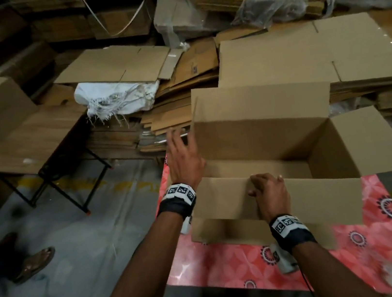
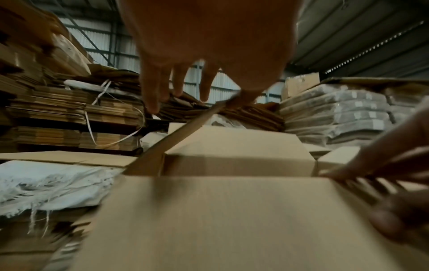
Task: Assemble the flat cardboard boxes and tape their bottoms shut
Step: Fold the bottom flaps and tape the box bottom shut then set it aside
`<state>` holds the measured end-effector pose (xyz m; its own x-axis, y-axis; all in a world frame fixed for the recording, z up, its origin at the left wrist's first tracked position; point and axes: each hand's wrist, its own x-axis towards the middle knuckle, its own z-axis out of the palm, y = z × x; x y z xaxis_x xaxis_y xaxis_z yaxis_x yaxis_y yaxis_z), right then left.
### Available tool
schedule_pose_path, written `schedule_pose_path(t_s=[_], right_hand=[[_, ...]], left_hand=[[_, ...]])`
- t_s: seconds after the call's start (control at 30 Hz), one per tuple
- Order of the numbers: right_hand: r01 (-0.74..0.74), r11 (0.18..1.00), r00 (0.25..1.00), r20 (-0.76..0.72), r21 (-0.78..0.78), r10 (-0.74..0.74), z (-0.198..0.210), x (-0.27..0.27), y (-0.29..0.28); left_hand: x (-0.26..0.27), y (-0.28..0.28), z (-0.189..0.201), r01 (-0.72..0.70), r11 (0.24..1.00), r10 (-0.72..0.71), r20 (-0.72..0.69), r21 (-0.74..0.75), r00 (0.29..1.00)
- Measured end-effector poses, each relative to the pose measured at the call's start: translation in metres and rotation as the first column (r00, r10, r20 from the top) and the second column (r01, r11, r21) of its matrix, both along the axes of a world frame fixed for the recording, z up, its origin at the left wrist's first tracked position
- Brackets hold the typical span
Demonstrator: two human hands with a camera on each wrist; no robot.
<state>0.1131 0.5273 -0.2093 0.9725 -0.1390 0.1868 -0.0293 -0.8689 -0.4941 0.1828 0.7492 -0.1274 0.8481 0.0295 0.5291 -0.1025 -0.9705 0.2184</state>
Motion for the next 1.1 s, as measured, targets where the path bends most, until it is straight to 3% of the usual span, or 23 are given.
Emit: schedule_pose_path(t_s=[0.07, 0.2, 0.27, 0.33, 0.4, 0.63, 0.8, 0.9, 1.0, 1.07, 1.1], right_hand=[[0.013, 1.000, 1.000, 0.016, 0.000, -0.013, -0.002, 0.000, 0.002], [0.030, 1.000, 0.999, 0.019, 0.002, -0.030, -0.005, 0.003, 0.002], [0.022, 1.000, 1.000, 0.023, -0.001, -0.022, -0.008, 0.003, 0.002], [0.029, 1.000, 0.999, 0.018, 0.005, -0.029, -0.008, 0.004, 0.001], [0.038, 0.999, 0.999, 0.010, 0.003, -0.038, -0.004, 0.003, 0.002], [0.032, 0.999, 0.999, 0.021, 0.002, -0.032, -0.003, 0.006, 0.004], [-0.073, 0.997, 0.996, -0.045, -0.033, 0.072, 0.000, 0.002, -0.003], [-0.263, 0.953, 0.955, -0.183, -0.147, 0.235, 0.003, -0.016, -0.018], [-0.439, 0.837, 0.885, -0.321, -0.327, 0.338, 0.011, -0.044, -0.031], [-0.449, 0.795, 0.888, -0.302, -0.407, 0.346, 0.017, -0.058, -0.038], [-0.403, 0.805, 0.915, -0.208, -0.436, 0.345, 0.020, -0.061, -0.041]], left_hand=[[0.002, 0.026, -0.002, -0.073, 0.992, 0.070, 0.033, 0.106, 0.997], [-0.005, 0.059, -0.041, -0.041, 0.976, 0.080, -0.176, 0.216, 0.981], [-0.015, 0.057, -0.063, -0.030, 0.993, 0.069, -0.339, 0.118, 0.938], [-0.021, 0.048, -0.084, -0.048, 0.993, -0.014, -0.514, -0.107, 0.858], [-0.023, 0.040, -0.097, -0.082, 0.959, -0.103, -0.603, -0.271, 0.791], [-0.019, 0.041, -0.092, -0.054, 0.926, -0.195, -0.597, -0.373, 0.778], [-0.029, 0.032, -0.083, -0.074, 0.967, -0.100, -0.633, -0.242, 0.768], [-0.056, 0.015, -0.073, 0.142, 0.985, -0.170, -0.588, -0.094, 0.791], [-0.081, -0.007, -0.067, 0.411, 0.909, -0.290, -0.608, 0.066, 0.739], [-0.088, -0.021, -0.065, 0.499, 0.856, -0.339, -0.579, 0.137, 0.741], [-0.089, -0.027, -0.063, 0.510, 0.846, -0.361, -0.535, 0.157, 0.764]])
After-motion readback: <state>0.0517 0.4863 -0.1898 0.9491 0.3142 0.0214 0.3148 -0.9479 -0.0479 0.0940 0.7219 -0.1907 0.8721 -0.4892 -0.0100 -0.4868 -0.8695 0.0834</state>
